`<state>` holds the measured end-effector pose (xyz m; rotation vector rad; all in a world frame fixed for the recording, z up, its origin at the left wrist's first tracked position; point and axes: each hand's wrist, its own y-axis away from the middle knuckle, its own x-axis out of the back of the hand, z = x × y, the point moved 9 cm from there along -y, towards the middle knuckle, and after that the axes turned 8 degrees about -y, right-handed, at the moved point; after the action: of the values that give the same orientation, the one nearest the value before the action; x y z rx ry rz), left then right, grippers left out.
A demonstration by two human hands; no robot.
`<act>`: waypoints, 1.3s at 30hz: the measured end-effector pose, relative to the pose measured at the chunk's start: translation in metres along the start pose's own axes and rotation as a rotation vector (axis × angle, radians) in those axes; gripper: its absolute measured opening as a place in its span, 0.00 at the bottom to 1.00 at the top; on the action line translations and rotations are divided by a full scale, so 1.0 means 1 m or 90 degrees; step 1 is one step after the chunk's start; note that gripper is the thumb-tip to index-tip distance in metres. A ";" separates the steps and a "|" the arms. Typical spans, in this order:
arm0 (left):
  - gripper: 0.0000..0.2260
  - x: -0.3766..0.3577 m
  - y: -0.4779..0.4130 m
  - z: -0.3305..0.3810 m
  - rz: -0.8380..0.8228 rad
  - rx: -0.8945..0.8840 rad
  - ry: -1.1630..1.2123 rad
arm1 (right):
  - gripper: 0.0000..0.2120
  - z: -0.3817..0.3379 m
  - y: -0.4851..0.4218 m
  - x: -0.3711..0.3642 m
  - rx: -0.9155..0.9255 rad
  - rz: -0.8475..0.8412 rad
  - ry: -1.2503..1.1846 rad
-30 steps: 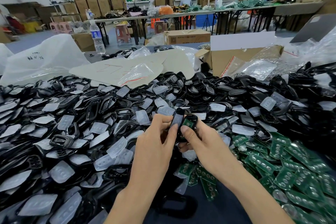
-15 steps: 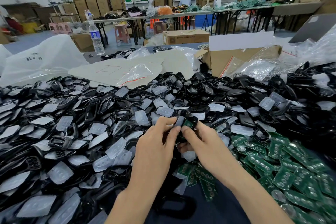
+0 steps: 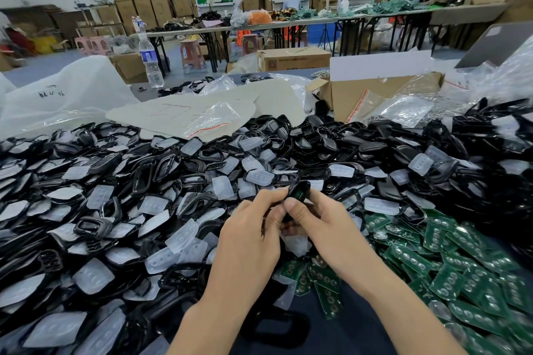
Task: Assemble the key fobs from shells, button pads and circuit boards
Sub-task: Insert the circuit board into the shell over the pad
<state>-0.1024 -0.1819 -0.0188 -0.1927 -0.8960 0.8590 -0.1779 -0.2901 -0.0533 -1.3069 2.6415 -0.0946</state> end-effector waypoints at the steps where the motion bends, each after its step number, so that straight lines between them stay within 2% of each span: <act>1: 0.12 0.000 0.000 0.002 0.002 -0.007 -0.008 | 0.19 0.000 0.000 0.001 -0.002 0.001 0.004; 7: 0.13 0.005 0.001 0.008 0.024 -0.044 -0.016 | 0.15 -0.007 0.002 0.001 -0.002 0.005 -0.039; 10: 0.13 0.002 0.000 0.011 0.012 -0.080 -0.024 | 0.15 -0.006 0.001 0.000 -0.026 0.010 -0.120; 15: 0.16 -0.003 -0.002 0.012 0.010 -0.106 -0.026 | 0.21 -0.003 -0.001 0.001 -0.054 0.018 -0.220; 21: 0.13 0.003 0.000 0.016 0.054 -0.126 -0.040 | 0.29 0.005 -0.001 -0.007 -0.099 0.015 -0.314; 26: 0.07 0.009 0.002 0.020 0.101 -0.141 -0.062 | 0.23 0.006 0.000 -0.010 -0.133 0.023 -0.373; 32: 0.08 0.012 0.004 0.028 0.133 -0.204 -0.137 | 0.24 0.006 0.004 -0.012 -0.144 0.031 -0.376; 39: 0.05 0.013 0.003 0.028 0.140 -0.210 -0.113 | 0.20 0.001 0.006 -0.015 -0.138 0.018 -0.365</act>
<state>-0.1207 -0.1755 0.0052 -0.5149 -1.1969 0.9375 -0.1736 -0.2741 -0.0529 -1.1364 2.2137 0.5064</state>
